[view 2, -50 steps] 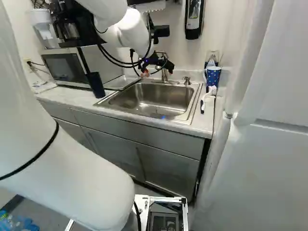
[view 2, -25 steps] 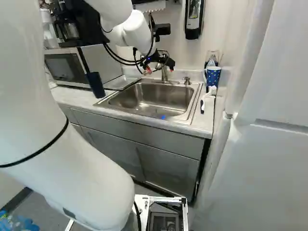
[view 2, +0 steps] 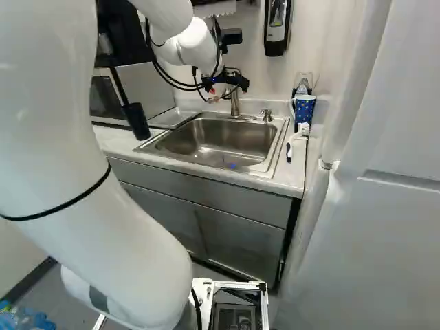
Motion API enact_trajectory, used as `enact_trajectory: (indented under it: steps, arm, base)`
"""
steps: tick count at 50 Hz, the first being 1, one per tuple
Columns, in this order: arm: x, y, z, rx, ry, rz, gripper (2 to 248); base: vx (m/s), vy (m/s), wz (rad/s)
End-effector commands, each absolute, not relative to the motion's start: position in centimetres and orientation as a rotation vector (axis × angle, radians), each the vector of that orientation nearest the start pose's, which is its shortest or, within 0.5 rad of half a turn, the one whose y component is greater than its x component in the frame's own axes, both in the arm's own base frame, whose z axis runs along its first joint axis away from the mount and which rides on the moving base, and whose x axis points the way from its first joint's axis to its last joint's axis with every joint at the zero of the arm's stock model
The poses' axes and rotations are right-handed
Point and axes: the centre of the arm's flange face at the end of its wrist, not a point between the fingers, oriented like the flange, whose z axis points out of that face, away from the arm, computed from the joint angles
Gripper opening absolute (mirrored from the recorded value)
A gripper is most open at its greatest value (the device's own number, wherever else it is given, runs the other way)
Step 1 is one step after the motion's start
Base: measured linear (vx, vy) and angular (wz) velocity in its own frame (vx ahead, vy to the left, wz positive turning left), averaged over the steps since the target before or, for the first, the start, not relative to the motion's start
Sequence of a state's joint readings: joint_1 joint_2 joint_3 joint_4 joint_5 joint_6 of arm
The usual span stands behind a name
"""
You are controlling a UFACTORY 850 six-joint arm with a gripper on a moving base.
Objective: Rinse the cup and place it in the tray
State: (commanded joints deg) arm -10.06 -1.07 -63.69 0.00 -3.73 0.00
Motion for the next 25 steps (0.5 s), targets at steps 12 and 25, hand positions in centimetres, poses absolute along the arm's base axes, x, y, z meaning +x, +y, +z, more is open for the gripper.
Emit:
enact_trajectory:
  steps: [12, 25]
  arm:
    - [54.1, -8.8, 64.8, -2.761, 0.223, -1.65, 247]
    - [55.8, -7.9, 64.9, -2.741, 0.193, -1.668, 247]
  base:
    - [0.0, 0.0, 0.0]
    - [0.0, 0.0, 0.0]
